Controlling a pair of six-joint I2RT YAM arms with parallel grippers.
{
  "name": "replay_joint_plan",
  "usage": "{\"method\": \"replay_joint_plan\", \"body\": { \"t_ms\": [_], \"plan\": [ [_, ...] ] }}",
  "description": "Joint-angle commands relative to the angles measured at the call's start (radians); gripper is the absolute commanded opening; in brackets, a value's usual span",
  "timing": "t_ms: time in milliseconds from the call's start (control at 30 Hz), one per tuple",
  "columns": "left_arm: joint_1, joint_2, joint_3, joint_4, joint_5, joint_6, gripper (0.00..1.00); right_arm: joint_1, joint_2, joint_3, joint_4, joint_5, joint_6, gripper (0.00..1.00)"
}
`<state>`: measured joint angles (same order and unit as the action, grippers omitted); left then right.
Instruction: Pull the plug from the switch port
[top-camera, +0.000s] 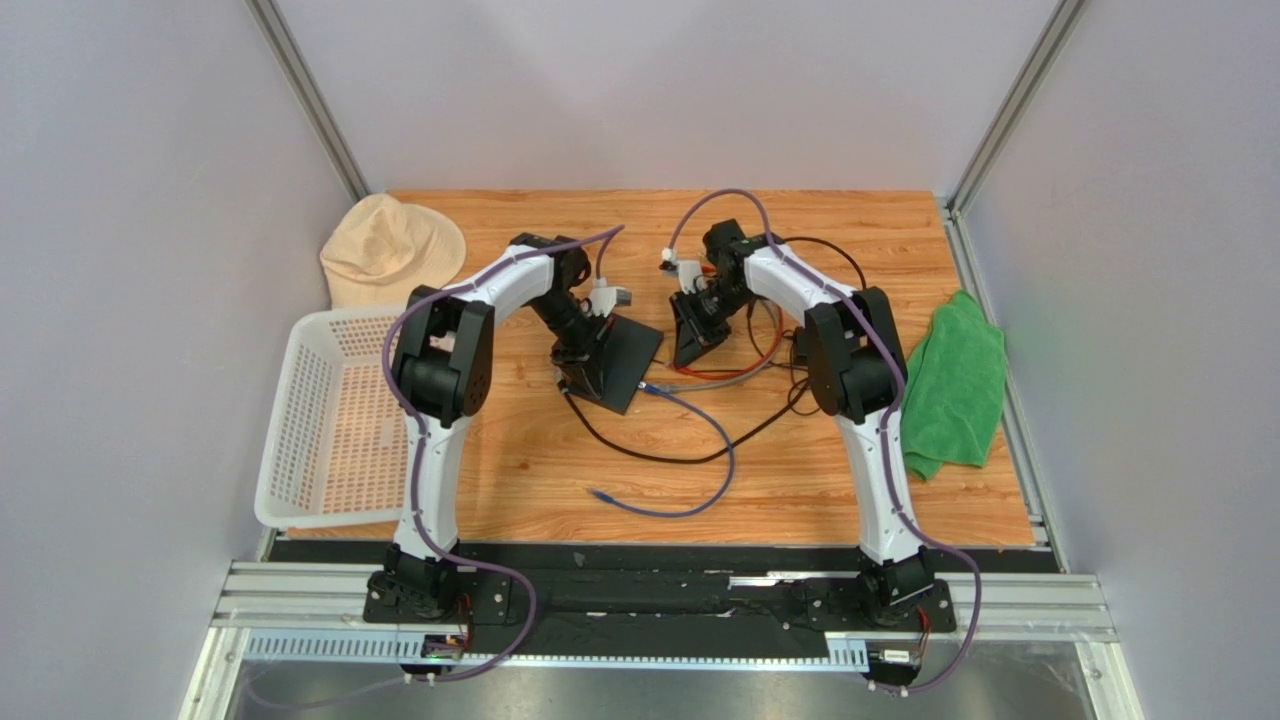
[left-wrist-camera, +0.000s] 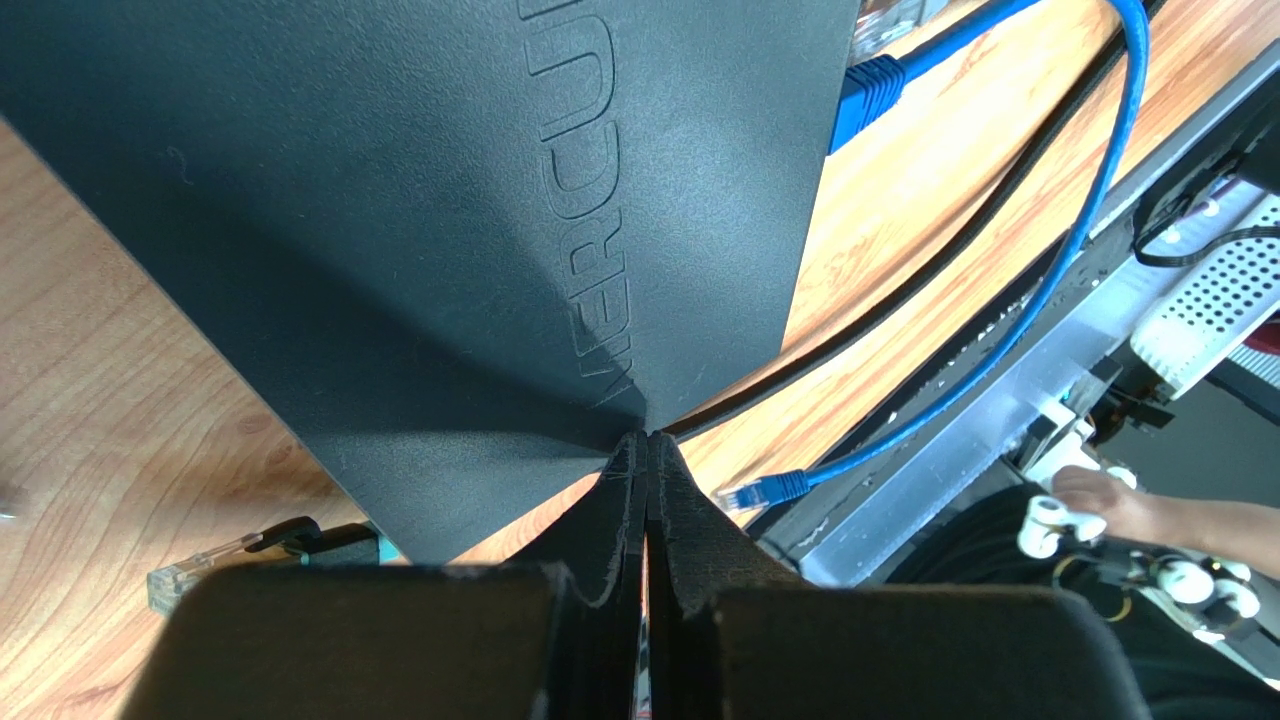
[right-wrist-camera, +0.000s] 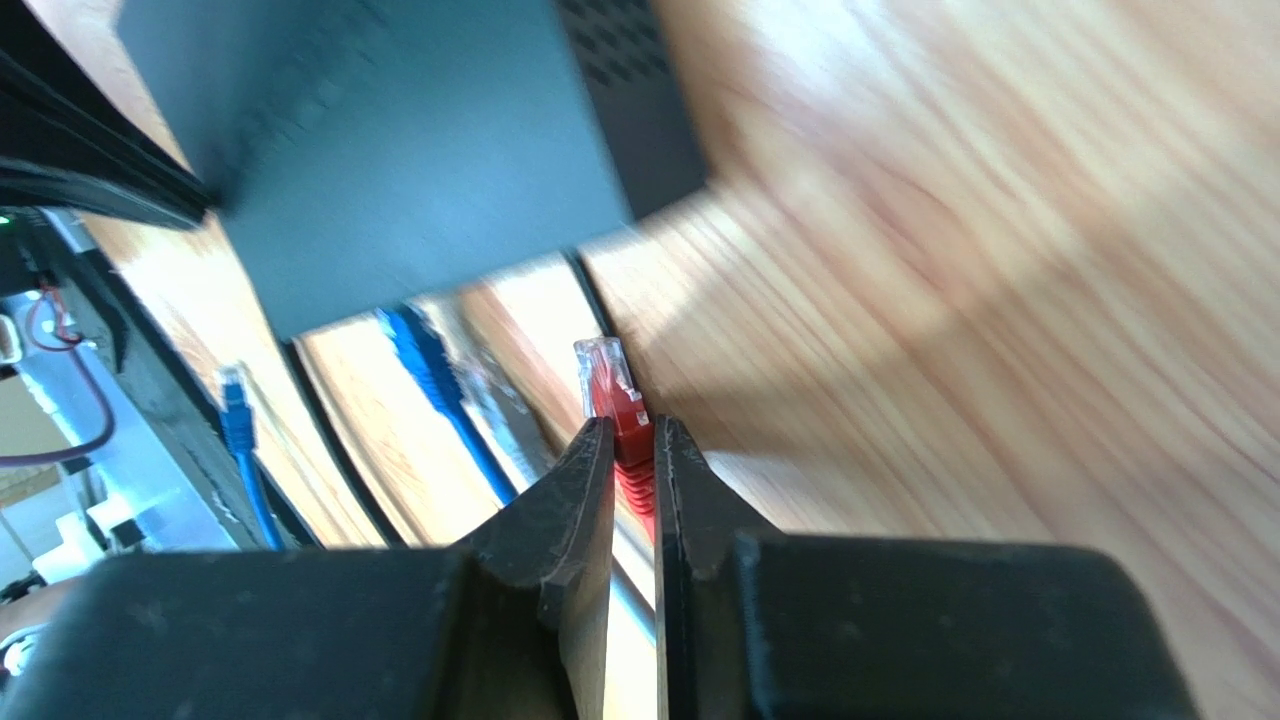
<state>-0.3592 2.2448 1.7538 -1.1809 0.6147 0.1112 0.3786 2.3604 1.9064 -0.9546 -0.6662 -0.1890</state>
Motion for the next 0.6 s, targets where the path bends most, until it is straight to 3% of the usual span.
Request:
{"method": "replay_joint_plan", "body": {
  "t_ms": [0,133,333,467,567],
  "plan": [
    [-0.012,0.068,-0.007,0.104,-0.141,0.031,0.00,-0.085,-0.072,0.037,-0.047,0.134,-0.073,0.00],
    [-0.012,0.070,-0.005,0.102,-0.142,0.031,0.00,-0.153,-0.066,0.118,-0.071,0.172,-0.141,0.00],
    [-0.012,0.073,0.000,0.102,-0.141,0.030,0.00,-0.244,0.071,0.422,-0.196,0.319,-0.259,0.00],
    [-0.012,0.075,0.006,0.104,-0.139,0.030,0.00,-0.262,0.088,0.459,-0.144,0.427,-0.311,0.00],
    [-0.012,0.078,0.007,0.102,-0.136,0.030,0.00,-0.262,0.066,0.427,-0.107,0.419,-0.310,0.01]
  ]
}}
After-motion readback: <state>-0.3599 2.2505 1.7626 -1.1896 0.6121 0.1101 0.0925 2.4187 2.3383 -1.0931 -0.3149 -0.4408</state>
